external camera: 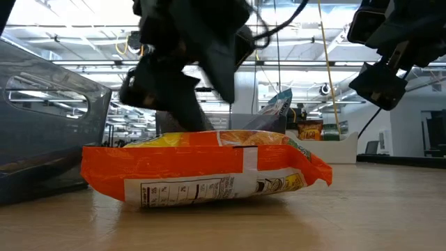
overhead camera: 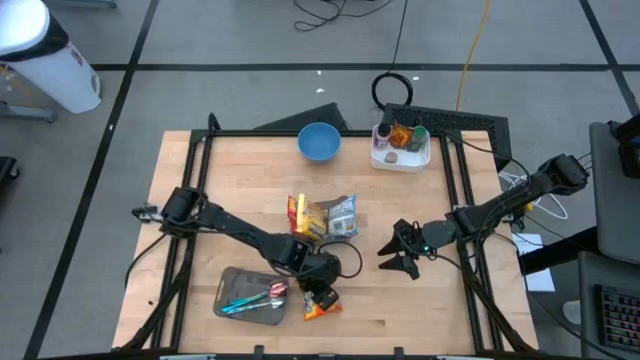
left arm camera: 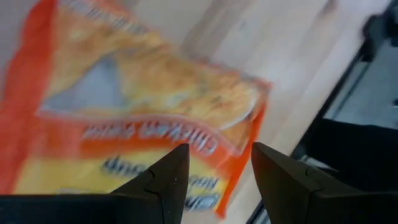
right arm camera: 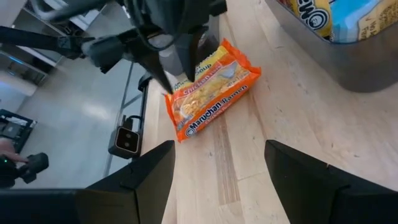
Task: Pick & Place Food Item
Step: Put the orange noodle pack into the top black bin
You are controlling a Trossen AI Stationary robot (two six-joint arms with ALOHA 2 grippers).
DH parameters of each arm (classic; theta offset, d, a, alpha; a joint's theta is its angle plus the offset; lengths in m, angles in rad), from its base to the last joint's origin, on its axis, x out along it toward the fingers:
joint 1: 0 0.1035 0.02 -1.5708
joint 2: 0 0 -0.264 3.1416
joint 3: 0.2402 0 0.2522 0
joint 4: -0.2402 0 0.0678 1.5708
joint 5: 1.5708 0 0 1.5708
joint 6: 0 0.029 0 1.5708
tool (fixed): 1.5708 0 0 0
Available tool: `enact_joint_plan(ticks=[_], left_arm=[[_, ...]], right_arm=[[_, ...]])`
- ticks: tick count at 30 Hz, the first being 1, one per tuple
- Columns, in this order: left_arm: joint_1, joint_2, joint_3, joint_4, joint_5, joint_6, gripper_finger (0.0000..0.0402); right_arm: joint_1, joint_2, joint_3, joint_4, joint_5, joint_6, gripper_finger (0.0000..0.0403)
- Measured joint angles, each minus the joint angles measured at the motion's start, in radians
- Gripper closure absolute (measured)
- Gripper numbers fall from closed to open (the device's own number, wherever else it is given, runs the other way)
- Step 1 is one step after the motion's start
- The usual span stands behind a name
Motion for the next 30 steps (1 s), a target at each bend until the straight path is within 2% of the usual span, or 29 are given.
enact_joint_plan(ticks=[10,21,25,28,30], left_arm=[[0.011,0.052,0.002,0.098,0.078,0.023,0.022],[0.02,0.055,0.001,0.388,0.112,0.071,0.022],[0.02,0.045,0.054,0.346,0.12,0.085,0.022],[0.02,0.041,0.158,0.211,0.115,0.151,0.022],[0.02,0.039,0.236,0.111,0.077,0.207,0.022]], right_arm=[[0.0,0.0,0.0,0.003,0.0,0.009,0.0161],[0.0,0.0,0.0,0.008,0.001,0.008,0.0161],[-0.008,0.002,0.0,0.008,0.002,0.008,0.0161],[-0.033,0.028,0.0,0.009,0.0,0.016,0.0161],[-0.051,0.06,0.0,0.01,-0.017,0.022,0.0161]])
